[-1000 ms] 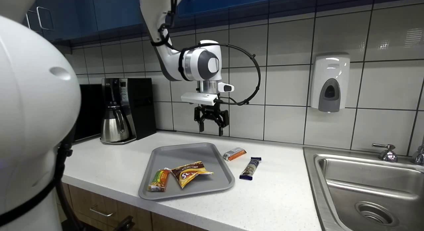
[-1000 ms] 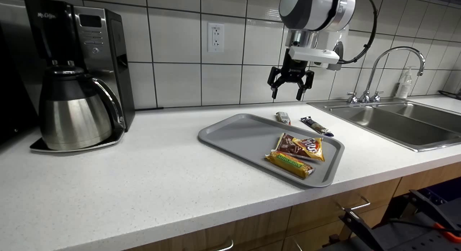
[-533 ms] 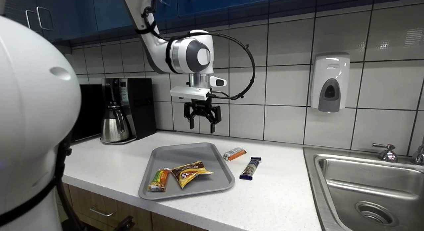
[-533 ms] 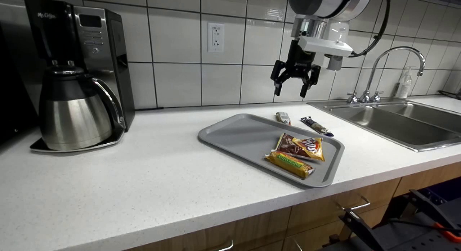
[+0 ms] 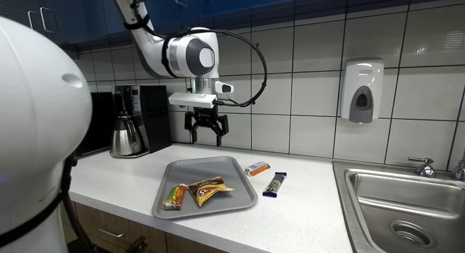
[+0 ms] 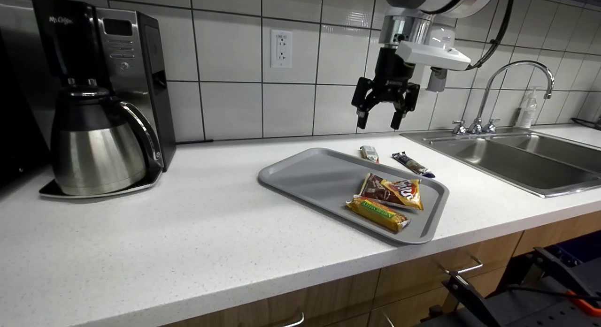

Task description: Remove the two small packets from the grey tray.

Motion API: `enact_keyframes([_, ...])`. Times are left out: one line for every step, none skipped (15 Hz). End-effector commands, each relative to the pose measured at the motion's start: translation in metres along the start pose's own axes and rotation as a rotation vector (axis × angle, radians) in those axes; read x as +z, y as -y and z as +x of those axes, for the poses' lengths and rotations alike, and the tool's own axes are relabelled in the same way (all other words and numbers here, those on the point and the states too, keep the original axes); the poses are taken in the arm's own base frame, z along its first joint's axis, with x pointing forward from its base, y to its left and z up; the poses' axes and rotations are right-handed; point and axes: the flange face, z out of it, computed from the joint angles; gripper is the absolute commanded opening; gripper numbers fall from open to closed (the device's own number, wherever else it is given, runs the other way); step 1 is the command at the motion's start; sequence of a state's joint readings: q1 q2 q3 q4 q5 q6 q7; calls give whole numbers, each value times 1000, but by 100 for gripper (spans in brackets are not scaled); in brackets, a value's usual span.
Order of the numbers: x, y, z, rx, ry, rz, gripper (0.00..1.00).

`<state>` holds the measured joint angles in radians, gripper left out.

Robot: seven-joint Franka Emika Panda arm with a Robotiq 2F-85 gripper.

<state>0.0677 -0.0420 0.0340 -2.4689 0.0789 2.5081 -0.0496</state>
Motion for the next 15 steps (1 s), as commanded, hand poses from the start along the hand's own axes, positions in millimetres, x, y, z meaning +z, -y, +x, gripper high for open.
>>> enact_keyframes([-6,15,-20,-77,16,-3,100])
enact_keyframes([-3,19,-23,-93,21,-4,100])
enact_keyframes([0,22,-25,-107,28,-7,100])
enact_keyframes([4,25,-28,-118,34,-10,100])
enact_keyframes([8,28,-30,-129,46,-9,100])
enact_keyframes([12,30,-32,-138,51,-11,100])
enact_keyframes([17,32,-34,-146,55,-18,100])
enact_keyframes([20,34,-36,-153,60,-23,100])
enact_keyframes([24,36,-38,-160,66,-28,100])
enact_keyframes([27,37,-39,-170,76,-29,100])
enact_keyframes([31,39,-40,-178,86,-32,100])
enact_keyframes([34,40,-42,-184,92,-37,100])
enact_keyframes([37,42,-43,-193,103,-39,100])
enact_keyframes([40,45,-44,-202,108,-45,100])
enact_keyframes([42,47,-45,-211,111,-55,100])
